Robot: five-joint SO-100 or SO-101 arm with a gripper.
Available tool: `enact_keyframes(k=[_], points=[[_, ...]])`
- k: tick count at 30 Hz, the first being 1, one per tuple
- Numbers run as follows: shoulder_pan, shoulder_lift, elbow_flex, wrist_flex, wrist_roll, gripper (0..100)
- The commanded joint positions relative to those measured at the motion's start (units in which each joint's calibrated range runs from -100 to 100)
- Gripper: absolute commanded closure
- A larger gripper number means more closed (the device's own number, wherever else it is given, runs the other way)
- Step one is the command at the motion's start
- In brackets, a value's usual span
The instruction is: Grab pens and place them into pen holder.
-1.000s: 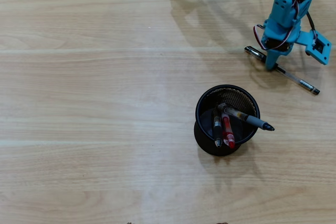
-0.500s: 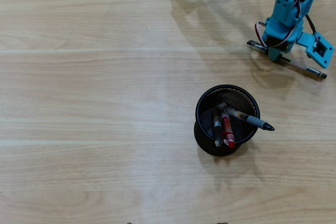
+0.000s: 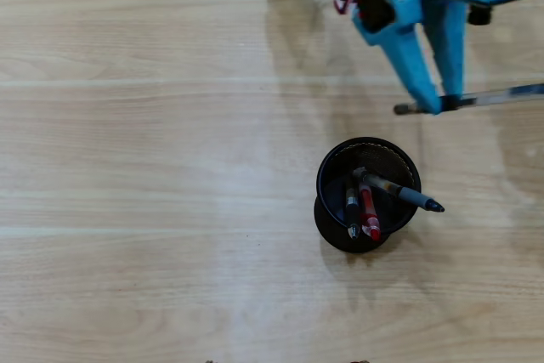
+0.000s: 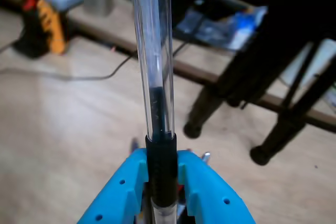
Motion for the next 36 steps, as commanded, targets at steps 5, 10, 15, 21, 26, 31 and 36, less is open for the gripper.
enact_keyframes(k=[5,10,15,21,26,31,36], points=[[8.87,-8.15,28.90,-34.04,-12.17,98],[7.50,-6.04,27.09,-33.69,-12.44,98],[4.84,-2.91,26.19,-34.12,-12.44,98],[3.07,1.99,26.37,-34.38,-12.44,98],[3.71,5.54,26.37,-34.38,-12.44,98],[4.44,7.83,26.82,-34.38,-12.44,98],[5.41,7.66,27.00,-33.87,-12.02,91]])
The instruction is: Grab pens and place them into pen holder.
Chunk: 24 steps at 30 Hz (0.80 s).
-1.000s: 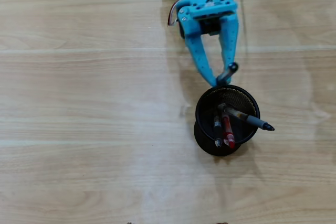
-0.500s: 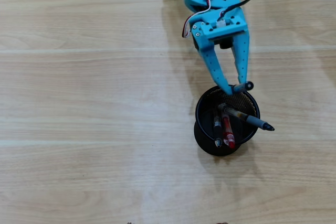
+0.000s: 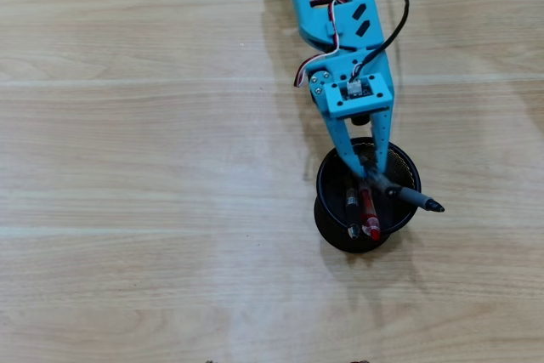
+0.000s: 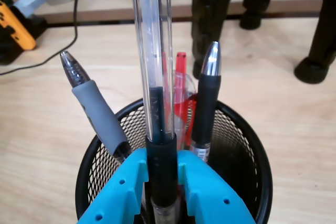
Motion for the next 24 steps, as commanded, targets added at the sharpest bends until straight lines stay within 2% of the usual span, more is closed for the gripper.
enact_keyframes(k=[1,9,11,13,16,18,19,20,22,24], points=[[1.42,-1.06,-1.51,-0.71,0.19,89],[2.96,-3.26,-1.42,-0.62,1.91,88],[3.12,-5.46,-1.05,-0.36,4.84,88],[2.88,-9.94,0.12,3.25,11.06,88],[2.31,-20.17,0.85,21.30,21.88,88],[1.83,-27.52,0.94,37.20,31.82,88],[2.15,-34.79,1.57,50.18,42.69,87],[2.39,-38.68,1.57,55.33,47.45,87],[2.63,-46.88,3.56,63.24,53.82,87],[3.60,-55.25,8.63,68.57,56.44,87]])
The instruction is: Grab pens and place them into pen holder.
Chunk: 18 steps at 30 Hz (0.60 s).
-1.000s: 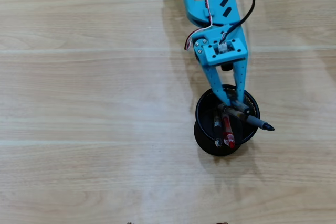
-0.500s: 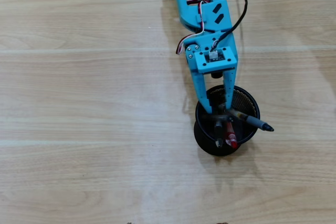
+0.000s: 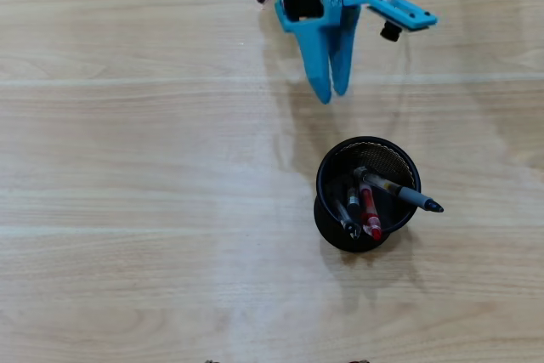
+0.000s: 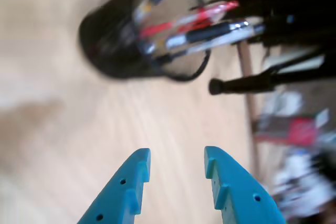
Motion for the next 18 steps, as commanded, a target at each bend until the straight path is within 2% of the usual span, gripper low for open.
enact_keyframes(k=[1,9,12,14,18], points=[[2.38,-21.98,8.00,17.32,13.61,87],[7.38,-49.79,44.67,20.93,13.77,87],[7.54,-60.19,53.90,27.11,13.77,87],[7.54,-66.53,58.61,33.04,14.18,88],[4.23,-63.65,58.70,32.61,14.24,88]])
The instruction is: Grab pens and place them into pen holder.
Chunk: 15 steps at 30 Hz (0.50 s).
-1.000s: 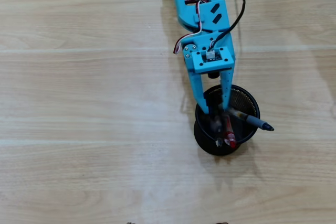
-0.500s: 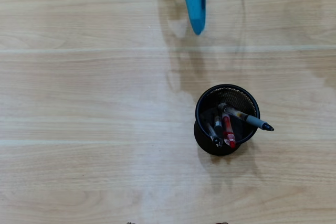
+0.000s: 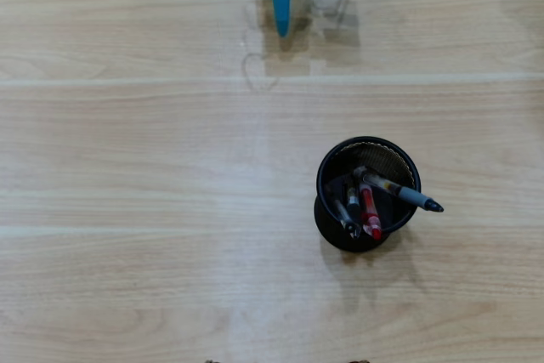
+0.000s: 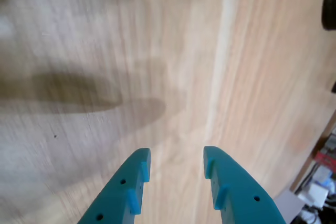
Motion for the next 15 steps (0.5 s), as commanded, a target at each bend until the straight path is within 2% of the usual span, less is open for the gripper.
enact_keyframes(k=[1,15], points=[[-2.74,1.43,0.09,1.78,0.31,88],[-3.71,-1.27,0.54,2.38,0.26,88]])
